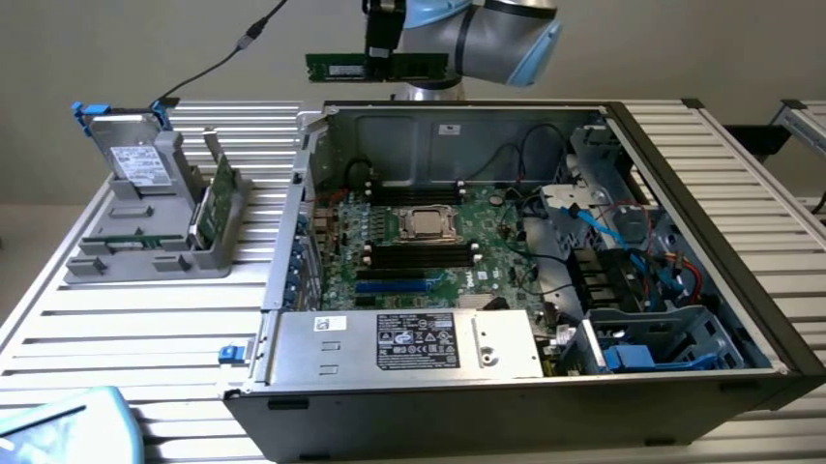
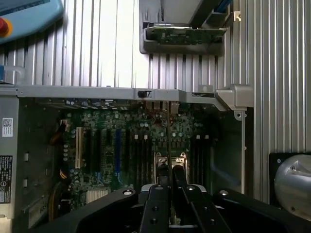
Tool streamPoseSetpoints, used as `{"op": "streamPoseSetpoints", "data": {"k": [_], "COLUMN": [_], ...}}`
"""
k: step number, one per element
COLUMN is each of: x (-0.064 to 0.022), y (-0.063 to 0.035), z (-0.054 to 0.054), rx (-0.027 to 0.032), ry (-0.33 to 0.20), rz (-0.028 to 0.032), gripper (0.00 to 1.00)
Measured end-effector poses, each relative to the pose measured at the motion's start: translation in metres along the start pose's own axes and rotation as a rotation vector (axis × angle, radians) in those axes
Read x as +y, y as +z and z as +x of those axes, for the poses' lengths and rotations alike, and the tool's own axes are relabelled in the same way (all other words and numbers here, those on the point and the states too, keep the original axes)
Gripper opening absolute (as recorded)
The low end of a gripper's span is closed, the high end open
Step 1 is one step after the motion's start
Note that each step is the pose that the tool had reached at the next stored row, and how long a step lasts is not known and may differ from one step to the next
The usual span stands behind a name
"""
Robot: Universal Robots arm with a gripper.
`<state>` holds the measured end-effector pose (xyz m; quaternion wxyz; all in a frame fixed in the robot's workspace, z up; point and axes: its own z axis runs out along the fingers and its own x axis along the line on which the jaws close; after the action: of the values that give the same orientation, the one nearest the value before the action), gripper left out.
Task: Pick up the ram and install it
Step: 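Pick up the ram and move it above insertion slot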
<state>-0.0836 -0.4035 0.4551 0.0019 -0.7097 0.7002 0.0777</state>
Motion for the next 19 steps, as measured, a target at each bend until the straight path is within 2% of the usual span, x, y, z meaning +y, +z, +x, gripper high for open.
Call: {"op": "streamPoseSetpoints", "data": {"k": [4, 7, 12, 14, 19], "x": [-0.0007, -0.0007, -0.0017, -0.0043, -0.0204], "y": [0.0008, 0.0012, 0.0014, 0.0011, -0.0006], "z": [0.000, 0.000, 0.000, 0.000, 0.000], "rx": [-0.0159, -0.0252, -0.0301, -0.0303, -0.0303], "ry": [0.019, 0.049, 0.087, 0.090, 0.091], "rz": [0.0173, 0.0254, 0.0364, 0.0383, 0.0393], "gripper": [0.15, 0.15, 0.15, 0.15, 0.15]}}
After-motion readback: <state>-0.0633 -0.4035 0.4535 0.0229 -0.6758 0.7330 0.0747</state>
